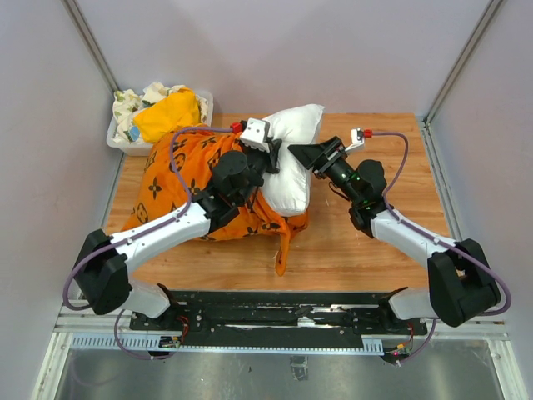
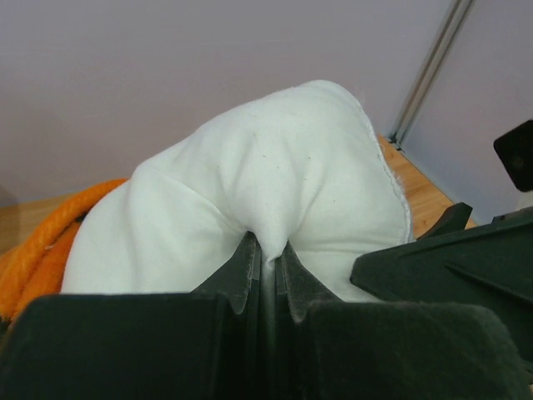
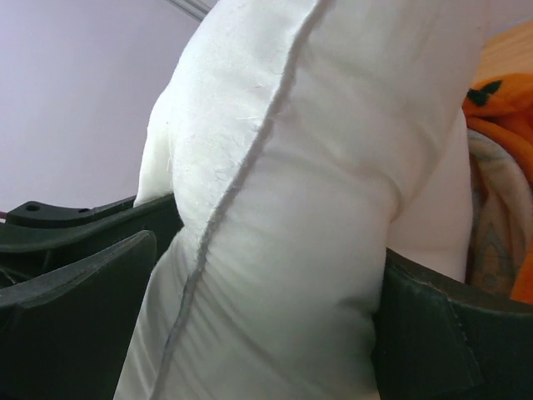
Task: Remove the pillowcase from the pillow
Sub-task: Remove the pillow from the pillowcase.
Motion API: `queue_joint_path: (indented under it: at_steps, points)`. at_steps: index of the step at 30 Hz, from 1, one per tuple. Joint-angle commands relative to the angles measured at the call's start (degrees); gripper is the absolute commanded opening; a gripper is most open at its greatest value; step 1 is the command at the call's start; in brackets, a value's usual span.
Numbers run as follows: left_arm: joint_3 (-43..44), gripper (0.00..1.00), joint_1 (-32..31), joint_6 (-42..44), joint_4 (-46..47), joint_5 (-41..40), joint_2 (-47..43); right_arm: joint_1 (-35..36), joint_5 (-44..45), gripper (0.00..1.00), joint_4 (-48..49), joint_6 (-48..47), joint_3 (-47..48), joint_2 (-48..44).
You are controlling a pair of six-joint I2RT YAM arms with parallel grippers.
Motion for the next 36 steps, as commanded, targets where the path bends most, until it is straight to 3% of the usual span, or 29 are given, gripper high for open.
queue_joint_path:
  at_steps: [1,6,7,9,11,13,15,18,21,25,28,36]
  points:
    - [-5.29,0.0,-0.1,-2.91,3.2,-0.1,4.11,4.43,-0.36,0.98,-1.19,-6.31,6.02,-5.13]
    - [-7.5,0.0,-0.19,-2.43,4.85,0.69,3.58,5.11,-0.48,0.98,-6.5,-8.93,8.47,-3.58]
    - [-7.31,0.0,-0.19,-2.04,4.33,1.05,3.47,5.15,-1.2,0.83,-7.0,-9.4,9.17,-2.85]
    - [-6.0,0.03,0.0,-1.12,1.9,2.22,3.29,5.16,-1.42,0.36,-6.57,-10.25,9.43,-1.79]
    - [-3.23,0.22,1.81,-2.69,-2.96,5.18,3.31,4.64,-0.65,0.04,-6.72,-11.21,9.6,-1.18]
    - [-1.69,0.35,5.63,-7.74,-7.36,10.63,2.43,2.08,-0.33,0.01,-8.29,-11.13,9.43,-1.47]
    - [-2.45,0.55,9.97,-11.42,-7.74,16.83,-0.56,-2.56,-1.46,0.01,-10.07,-10.61,9.22,-2.37]
    - [-5.01,0.98,15.95,-14.57,-6.5,27.22,-6.93,-11.19,-4.38,0.01,-14.12,-10.01,8.72,-4.19]
    - [-6.79,0.99,24.74,-19.17,-5.54,36.72,-12.39,-18.61,-5.92,0.01,-21.17,-11.65,8.48,-6.68]
    - [-8.42,0.99,31.62,-20.8,-8.46,35.9,-14.23,-24.9,-7.96,0.01,-29.04,-14.8,9.37,-8.18]
    - [-9.14,0.99,32.52,-20.13,-10.6,33.53,-11.04,-26.28,-10.66,0.01,-29.47,-14.88,10.03,-6.81]
    - [-9.94,0.9,32.42,-21.42,-10.46,37.49,1.77,-26.31,-14.52,0.01,-28.88,-13.88,11.35,-4.21]
